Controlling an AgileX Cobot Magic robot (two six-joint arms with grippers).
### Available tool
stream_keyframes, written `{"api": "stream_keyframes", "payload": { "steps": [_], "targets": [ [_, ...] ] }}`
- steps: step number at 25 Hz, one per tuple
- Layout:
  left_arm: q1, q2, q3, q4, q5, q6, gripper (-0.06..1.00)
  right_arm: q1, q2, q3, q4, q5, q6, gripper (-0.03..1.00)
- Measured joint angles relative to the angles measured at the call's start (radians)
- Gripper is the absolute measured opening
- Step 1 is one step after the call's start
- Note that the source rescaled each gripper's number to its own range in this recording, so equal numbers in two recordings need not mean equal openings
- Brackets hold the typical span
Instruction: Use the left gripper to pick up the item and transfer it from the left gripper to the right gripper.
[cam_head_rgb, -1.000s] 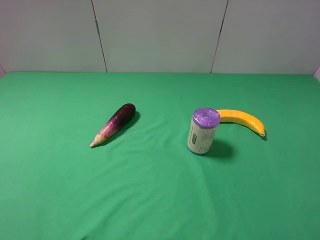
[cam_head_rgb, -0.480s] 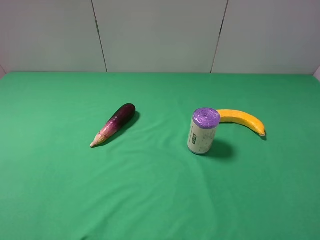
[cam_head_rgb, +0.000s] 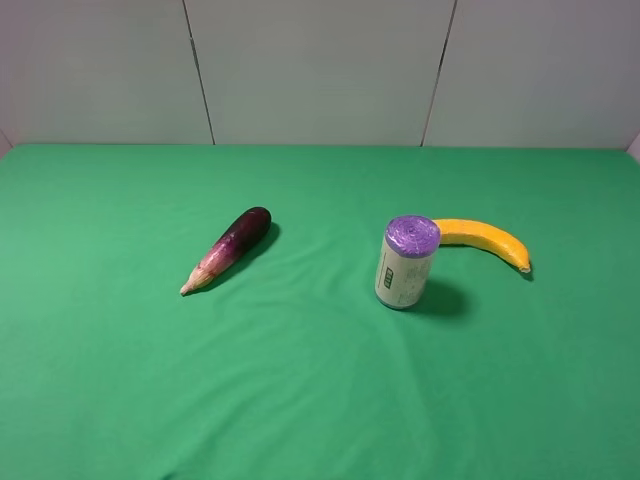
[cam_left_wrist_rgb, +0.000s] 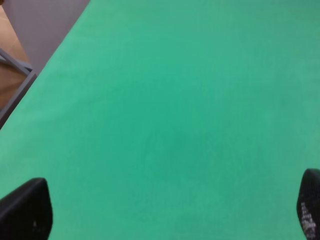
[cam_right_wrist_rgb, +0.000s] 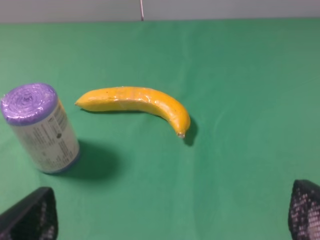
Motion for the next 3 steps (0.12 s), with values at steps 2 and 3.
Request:
{"api": "stream_keyframes", "payload": {
  "steps": [2, 3],
  "targets": [
    [0.0, 0.0, 0.0, 0.0, 0.0, 0.0, 0.97, 0.0, 0.0, 0.0, 0.0, 0.001, 0.001, 1.0],
    [0.0, 0.0, 0.0, 0.0, 0.0, 0.0, 0.97, 0.0, 0.0, 0.0, 0.0, 0.001, 0.001, 1.0]
  ]
}}
